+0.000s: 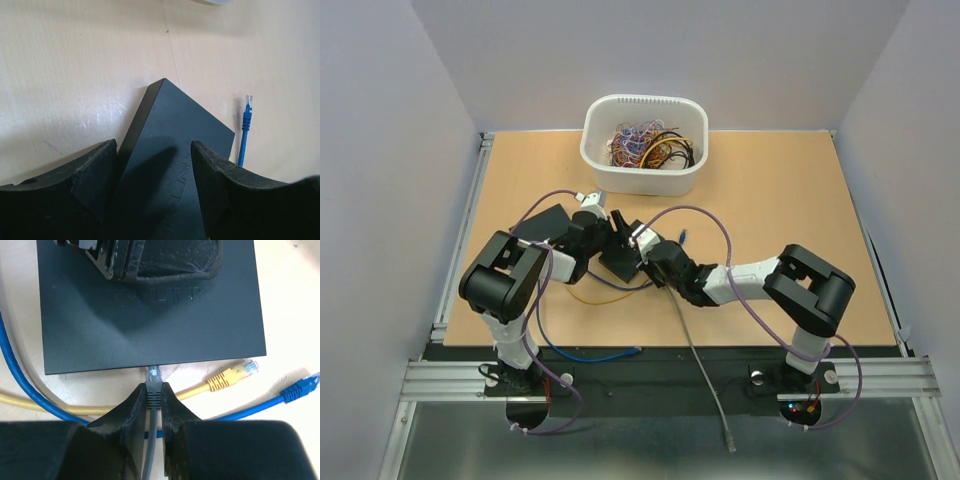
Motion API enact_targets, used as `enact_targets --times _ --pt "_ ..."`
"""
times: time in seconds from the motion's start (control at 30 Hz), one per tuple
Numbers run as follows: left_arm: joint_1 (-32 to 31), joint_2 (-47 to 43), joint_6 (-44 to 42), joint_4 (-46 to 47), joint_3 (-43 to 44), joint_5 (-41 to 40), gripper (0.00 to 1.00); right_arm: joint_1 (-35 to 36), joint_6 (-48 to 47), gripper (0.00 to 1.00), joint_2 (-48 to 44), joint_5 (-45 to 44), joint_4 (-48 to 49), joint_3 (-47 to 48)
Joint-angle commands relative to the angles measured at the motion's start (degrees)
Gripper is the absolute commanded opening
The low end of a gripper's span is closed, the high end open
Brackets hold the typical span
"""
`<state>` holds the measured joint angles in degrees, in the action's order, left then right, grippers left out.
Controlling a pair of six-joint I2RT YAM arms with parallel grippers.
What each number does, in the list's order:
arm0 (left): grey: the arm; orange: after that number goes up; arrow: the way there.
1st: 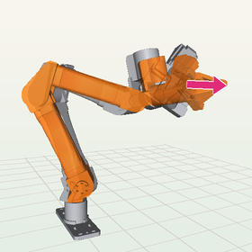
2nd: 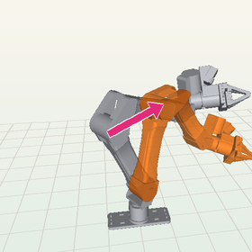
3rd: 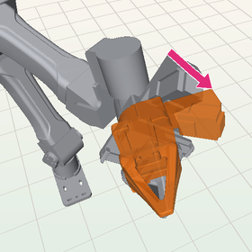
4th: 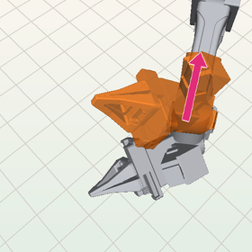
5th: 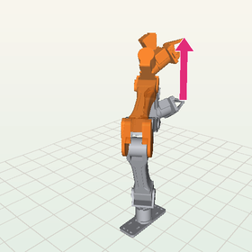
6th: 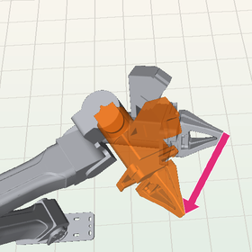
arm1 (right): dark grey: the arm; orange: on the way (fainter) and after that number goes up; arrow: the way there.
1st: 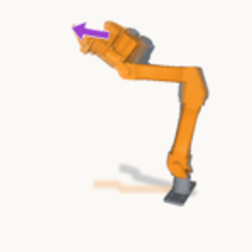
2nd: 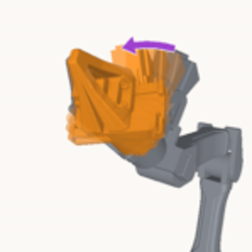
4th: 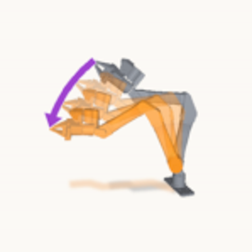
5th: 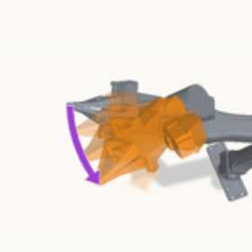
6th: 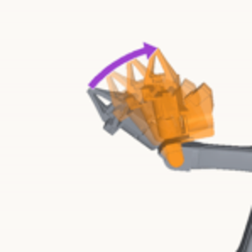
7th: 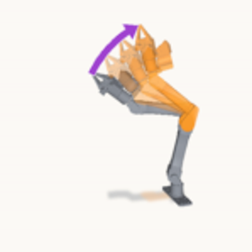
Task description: Insert the plug into the switch port
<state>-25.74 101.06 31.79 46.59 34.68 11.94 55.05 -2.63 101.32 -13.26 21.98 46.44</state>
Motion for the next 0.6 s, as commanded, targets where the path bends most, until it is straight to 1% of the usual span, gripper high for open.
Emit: enact_targets --times 0.0,0.07,0.1,0.23,0.43,0.57 --pt "-5.4 5.7 3.1 -15.0 -5.1 10.8 0.7 -0.2 -3.6 0.01 0.2 10.0 22.8 7.0" --pt "-5.7 6.6 3.0 -14.6 -5.1 11.6 0.69 -0.2 -3.8 0.0 0.2 12.4 24.0 8.8" --pt "-5.9 6.9 3.0 -14.5 -4.9 11.7 0.69 -0.3 -3.7 0.0 0.3 15.2 24.2 9.5" --pt "-7.0 8.8 3.3 -14.0 -4.3 13.1 0.68 -0.2 -3.3 0.0 1.7 19.4 24.4 14.0" --pt "-7.5 9.2 3.8 -13.1 -4.4 14.5 0.67 -1.5 -3.6 0.0 5.9 23.1 23.6 22.1" --pt "-7.3 9.3 3.4 -13.5 -4.0 14.6 0.67 -3.5 -3.3 0.0 7.9 26.2 23.2 23.8"
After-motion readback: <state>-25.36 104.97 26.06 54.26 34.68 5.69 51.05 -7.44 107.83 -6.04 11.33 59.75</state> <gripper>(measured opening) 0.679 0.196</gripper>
